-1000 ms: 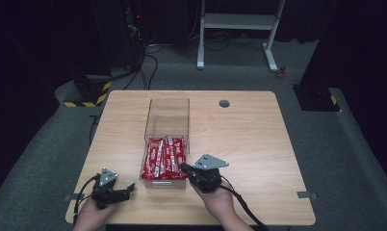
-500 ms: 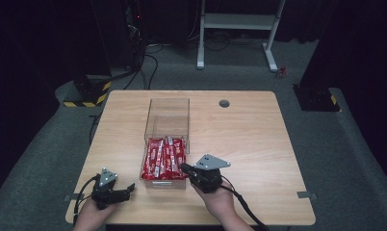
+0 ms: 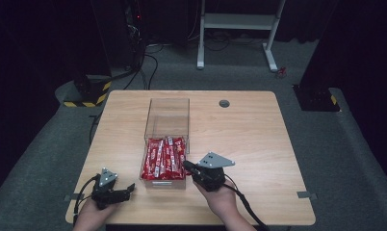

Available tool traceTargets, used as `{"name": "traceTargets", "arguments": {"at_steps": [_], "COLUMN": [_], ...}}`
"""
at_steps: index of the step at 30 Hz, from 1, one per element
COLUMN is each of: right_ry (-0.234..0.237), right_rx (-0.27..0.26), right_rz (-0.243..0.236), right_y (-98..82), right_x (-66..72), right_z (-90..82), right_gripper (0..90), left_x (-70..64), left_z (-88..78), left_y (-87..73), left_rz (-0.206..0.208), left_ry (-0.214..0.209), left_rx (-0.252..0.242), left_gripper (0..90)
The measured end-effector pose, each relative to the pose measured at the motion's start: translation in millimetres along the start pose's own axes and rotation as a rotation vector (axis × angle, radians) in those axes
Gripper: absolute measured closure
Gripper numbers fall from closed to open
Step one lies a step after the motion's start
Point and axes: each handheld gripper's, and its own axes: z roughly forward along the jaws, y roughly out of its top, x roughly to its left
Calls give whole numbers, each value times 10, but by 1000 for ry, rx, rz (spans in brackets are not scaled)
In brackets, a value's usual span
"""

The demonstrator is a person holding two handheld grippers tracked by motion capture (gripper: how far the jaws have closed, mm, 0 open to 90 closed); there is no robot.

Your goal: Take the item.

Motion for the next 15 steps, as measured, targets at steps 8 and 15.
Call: {"name": "traceTargets", "arguments": {"at_steps": [8,15], "right_ry": [4,-2], "right_rx": [-22,-44], "right_rz": [-1,2], "right_y": [19,54], "right_x": [-9,-31], "right_z": [-37,-99], "right_gripper": [900,900], "left_x": [-2,-2], "left_z": [1,0], "left_y": [-1,-1], "left_rz": [1,2], "left_ry": [2,1], "left_rx": [-1,-1], "left_gripper": [144,144]}}
